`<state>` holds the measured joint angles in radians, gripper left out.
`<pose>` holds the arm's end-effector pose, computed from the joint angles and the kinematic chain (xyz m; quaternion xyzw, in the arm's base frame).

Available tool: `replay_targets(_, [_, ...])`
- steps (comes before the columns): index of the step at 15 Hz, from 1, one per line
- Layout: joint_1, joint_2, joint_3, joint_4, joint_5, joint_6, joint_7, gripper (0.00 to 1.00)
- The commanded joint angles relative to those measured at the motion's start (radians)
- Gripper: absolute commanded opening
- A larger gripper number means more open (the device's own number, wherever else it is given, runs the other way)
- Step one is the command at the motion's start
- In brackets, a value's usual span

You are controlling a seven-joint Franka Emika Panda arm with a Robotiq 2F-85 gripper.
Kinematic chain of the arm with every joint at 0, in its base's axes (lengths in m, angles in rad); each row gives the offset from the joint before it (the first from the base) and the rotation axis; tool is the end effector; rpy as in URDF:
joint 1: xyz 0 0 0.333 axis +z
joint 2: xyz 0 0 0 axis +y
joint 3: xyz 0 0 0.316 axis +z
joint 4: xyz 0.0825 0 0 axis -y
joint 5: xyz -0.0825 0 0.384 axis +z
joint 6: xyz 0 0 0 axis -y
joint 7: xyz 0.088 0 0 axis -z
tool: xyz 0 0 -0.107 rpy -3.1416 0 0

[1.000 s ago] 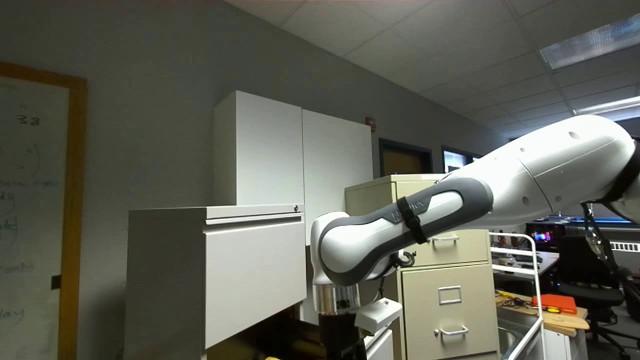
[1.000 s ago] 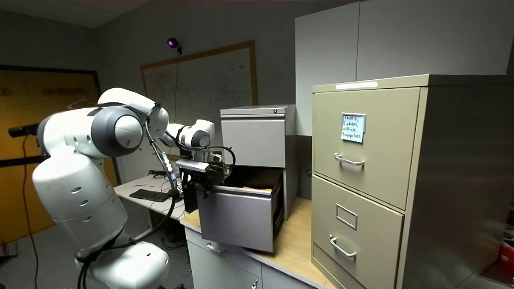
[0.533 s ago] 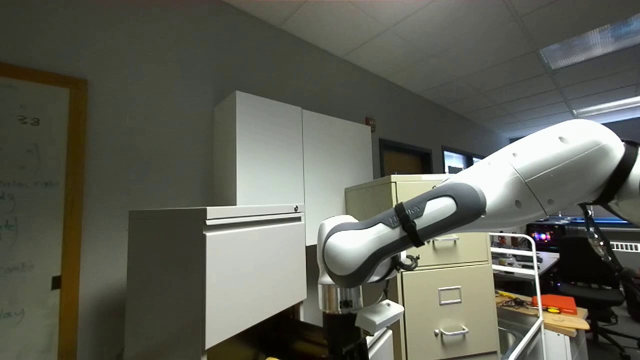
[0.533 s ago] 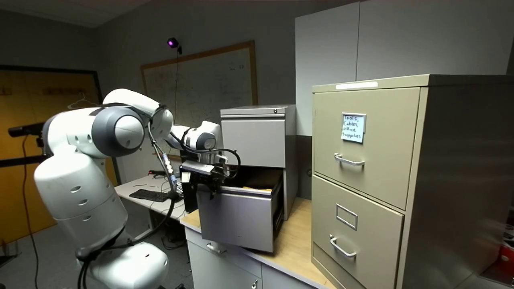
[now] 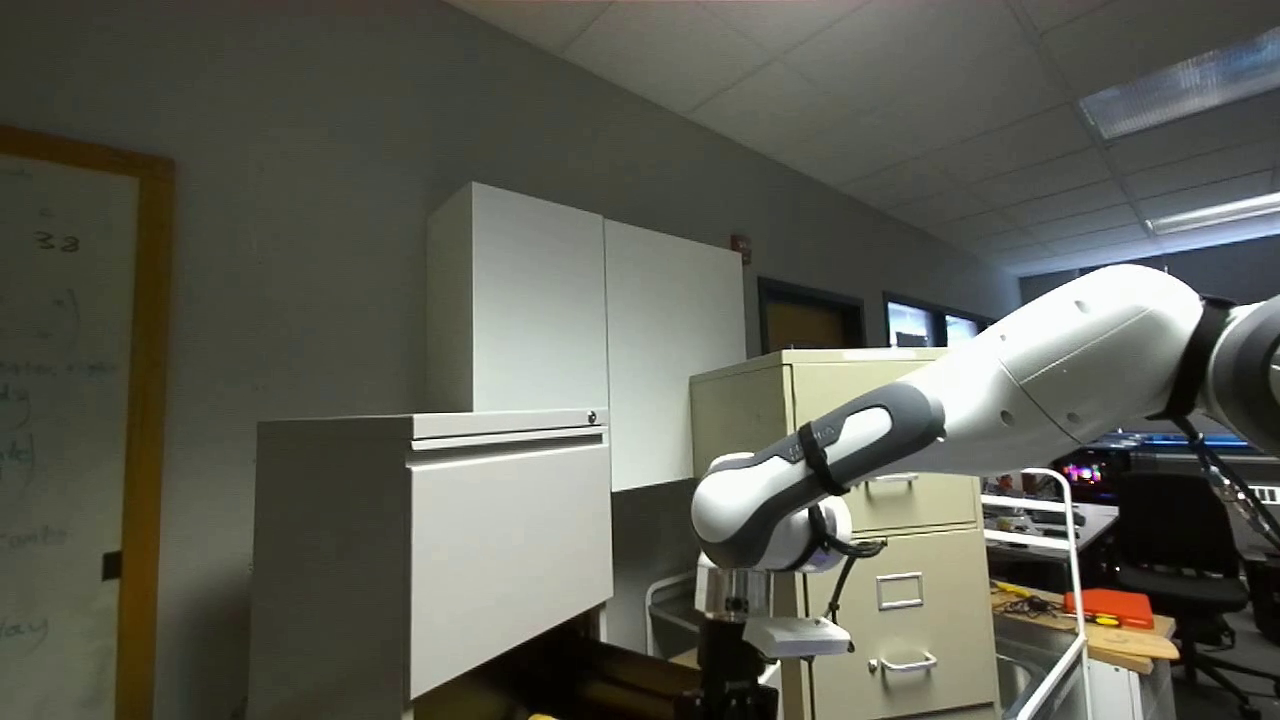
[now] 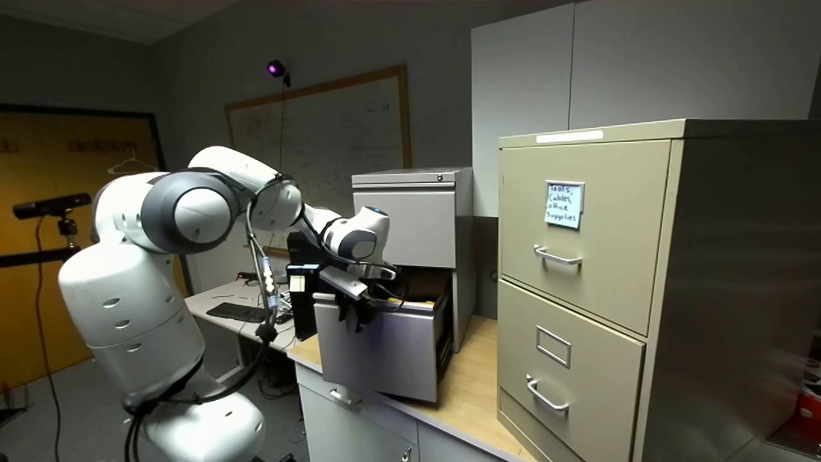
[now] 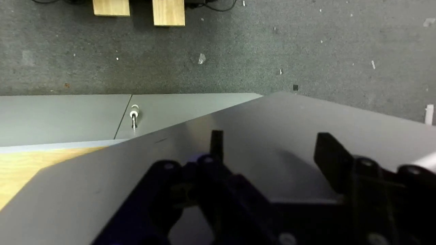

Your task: Push the bottom drawer of the left cabinet

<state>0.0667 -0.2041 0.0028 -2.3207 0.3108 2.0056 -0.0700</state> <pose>0.4625 0.0506 0.4167 -0.9891 0.0040 0.0547 0.1363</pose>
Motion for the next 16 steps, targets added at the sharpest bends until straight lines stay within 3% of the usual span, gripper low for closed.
replay_targets(1, [-0.039,0.014,-0.043,-0.036,0.1,0.092,-0.006,0.41])
replay_targets(5, [-0.068,0.023,-0.094,-0.088,0.28,0.188,-0.033,0.1])
replay_targets(7, [-0.079,0.019,-0.11,-0.111,0.367,0.244,-0.041,0.0])
replay_targets(16, [-0.092,0.034,-0.109,-0.141,0.856,0.426,-0.045,0.0])
